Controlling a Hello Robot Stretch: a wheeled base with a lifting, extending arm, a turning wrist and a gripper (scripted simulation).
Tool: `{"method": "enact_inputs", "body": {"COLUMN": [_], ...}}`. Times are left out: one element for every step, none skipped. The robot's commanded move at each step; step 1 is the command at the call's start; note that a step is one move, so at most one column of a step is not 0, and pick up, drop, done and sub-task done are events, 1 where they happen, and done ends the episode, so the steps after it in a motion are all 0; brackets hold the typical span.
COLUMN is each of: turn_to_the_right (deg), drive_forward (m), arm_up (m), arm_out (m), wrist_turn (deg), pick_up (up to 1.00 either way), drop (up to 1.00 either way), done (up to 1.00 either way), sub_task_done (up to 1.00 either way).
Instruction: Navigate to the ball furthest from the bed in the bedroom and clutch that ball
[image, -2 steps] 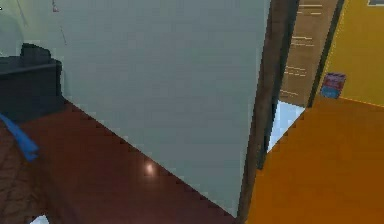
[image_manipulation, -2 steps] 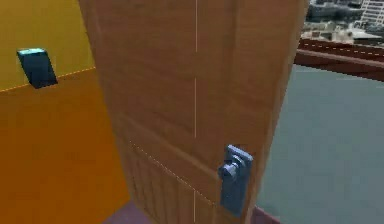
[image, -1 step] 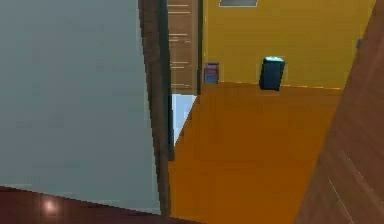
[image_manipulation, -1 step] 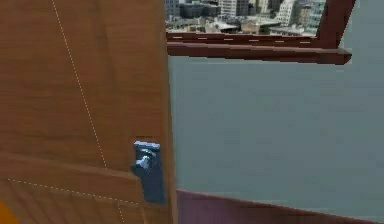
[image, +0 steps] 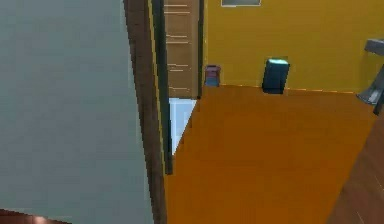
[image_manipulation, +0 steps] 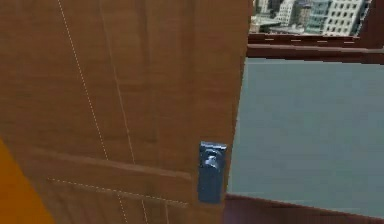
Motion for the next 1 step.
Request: {"method": "enact_inputs", "body": {"turn_to_the_right": [-6.0], "drive_forward": [0.00], "arm_up": [0.00], "arm_out": [0.00], "wrist_turn": [0.0], "pick_up": [0.00], "drop": [0.00], "done": [0.00], "sub_task_done": [0.00]}}
